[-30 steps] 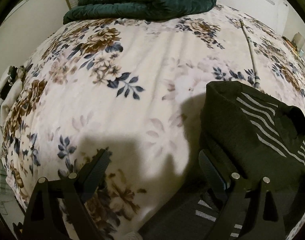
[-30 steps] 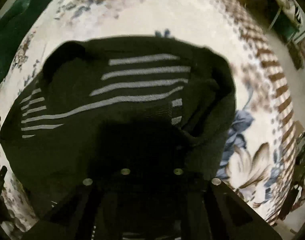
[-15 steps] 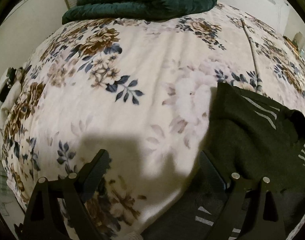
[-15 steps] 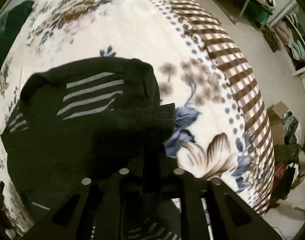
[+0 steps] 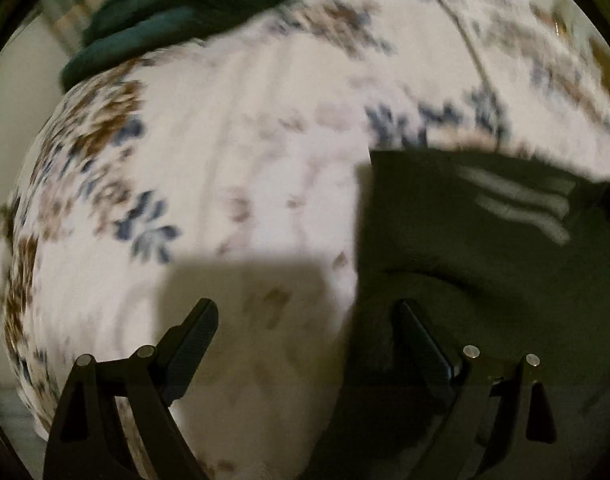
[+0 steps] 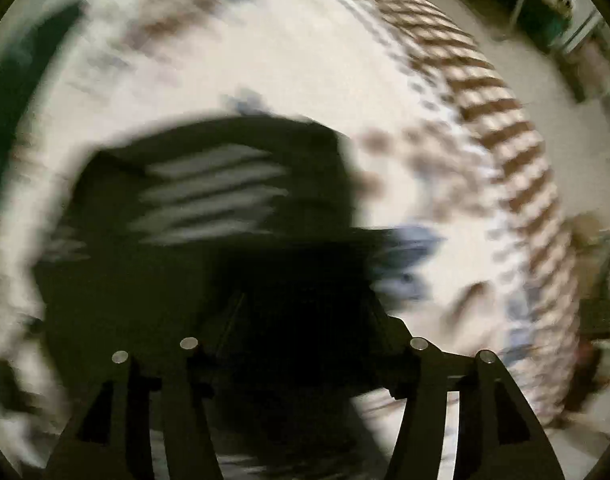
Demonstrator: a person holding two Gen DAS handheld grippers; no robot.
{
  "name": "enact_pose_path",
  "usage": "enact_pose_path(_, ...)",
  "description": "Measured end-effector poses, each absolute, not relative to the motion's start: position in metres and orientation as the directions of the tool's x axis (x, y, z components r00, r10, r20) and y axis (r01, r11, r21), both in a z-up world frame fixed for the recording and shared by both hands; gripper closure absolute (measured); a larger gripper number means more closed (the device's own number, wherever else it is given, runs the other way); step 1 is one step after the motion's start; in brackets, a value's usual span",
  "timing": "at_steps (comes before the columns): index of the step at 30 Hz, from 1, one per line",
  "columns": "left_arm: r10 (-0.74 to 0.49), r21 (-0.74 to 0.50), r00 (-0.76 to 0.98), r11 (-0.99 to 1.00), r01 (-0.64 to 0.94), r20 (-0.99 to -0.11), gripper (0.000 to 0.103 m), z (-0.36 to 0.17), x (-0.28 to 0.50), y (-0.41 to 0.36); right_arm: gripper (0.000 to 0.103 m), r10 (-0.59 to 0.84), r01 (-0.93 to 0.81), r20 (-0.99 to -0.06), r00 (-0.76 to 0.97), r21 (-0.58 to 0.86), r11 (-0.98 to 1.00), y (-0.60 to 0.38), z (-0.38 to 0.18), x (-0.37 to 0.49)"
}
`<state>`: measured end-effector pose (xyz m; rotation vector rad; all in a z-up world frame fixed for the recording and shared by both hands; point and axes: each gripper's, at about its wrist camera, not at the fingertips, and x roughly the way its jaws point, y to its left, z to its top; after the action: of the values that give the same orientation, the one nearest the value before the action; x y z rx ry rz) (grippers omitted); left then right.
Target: Fold small clothes
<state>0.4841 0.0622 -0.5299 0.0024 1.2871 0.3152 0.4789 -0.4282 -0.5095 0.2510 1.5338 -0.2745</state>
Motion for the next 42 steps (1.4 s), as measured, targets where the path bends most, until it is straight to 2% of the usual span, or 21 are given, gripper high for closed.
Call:
enact_pose_path(3,0.214,0.158,0.260,0.963,-0.220,-0.942,0.011,-0.525,0.486,0.066,0.044,0.113,0.440,-0.991,0.071,0.132,0.888,-0.455,-0.491,0.461)
enact_pose_path(6,0.199,0.126,0.318,0.964,-0.233,-0.927,0.011,-0.499,0.468,0.068,0.042,0.125,0.464,-0.985,0.119,0.166,0.870,-0.477,-0.461,0.433)
enact_pose_path(12,0.194,0.080,0.357,0.948,-0.310,-0.914,0.011,-0.461,0.411,0.060,0.042,0.264,0.479,-0.955,0.132,0.295,0.827,-0.515,-0.451,0.433)
enact_pose_path(16,0.233,0.109,0.334,0.930,-0.351,-0.913,0.011,-0.455,0.372,0.043,0.041,0.333,0.407,-0.930,0.156,0.368,0.836,-0.521,-0.474,0.487)
enact_pose_path(20,0.328,0.213,0.261,0.897,-0.387,-0.908,0.007,-0.462,0.318,0.010,0.041,0.436,0.341,-0.900,0.025,0.417,0.842,-0.507,-0.531,0.547)
enact_pose_path(21,0.345,0.232,0.238,0.887,-0.399,-0.908,0.007,-0.464,0.306,0.003,0.046,0.448,0.333,-0.894,-0.009,0.419,0.845,-0.504,-0.543,0.555)
enact_pose_path(22,0.360,0.250,0.215,0.876,-0.412,-0.908,0.007,-0.465,0.293,-0.005,0.080,0.447,0.316,-0.894,-0.036,0.414,0.854,-0.502,-0.552,0.560)
enact_pose_path(23,0.373,0.265,0.188,0.863,-0.431,-0.909,0.007,-0.467,0.277,-0.015,0.097,0.420,0.295,-0.906,-0.056,0.387,0.874,-0.502,-0.555,0.563)
enact_pose_path(30,0.341,0.257,0.085,0.830,-0.494,-0.936,0.007,-0.469,0.202,-0.091,0.099,0.331,0.225,-0.942,0.063,0.336,0.915,-0.538,-0.505,0.585)
enact_pose_path(37,0.322,0.251,0.073,0.843,-0.476,-0.944,0.007,-0.477,0.163,-0.142,0.099,0.277,0.198,-0.961,-0.004,0.271,0.942,-0.532,-0.539,0.618)
enact_pose_path(40,0.310,0.245,0.069,0.851,-0.465,-0.948,0.007,-0.478,0.148,-0.161,0.097,0.348,0.222,-0.936,-0.047,0.330,0.917,-0.542,-0.555,0.620)
enact_pose_path(41,0.299,0.236,0.066,0.854,-0.463,-0.952,0.007,-0.478,0.141,-0.169,0.092,0.378,0.231,-0.924,-0.056,0.357,0.905,-0.549,-0.554,0.618)
enact_pose_path(42,0.286,0.226,0.063,0.858,-0.462,-0.956,0.007,-0.478,0.135,-0.176,0.076,0.403,0.238,-0.913,-0.063,0.378,0.894,-0.557,-0.550,0.614)
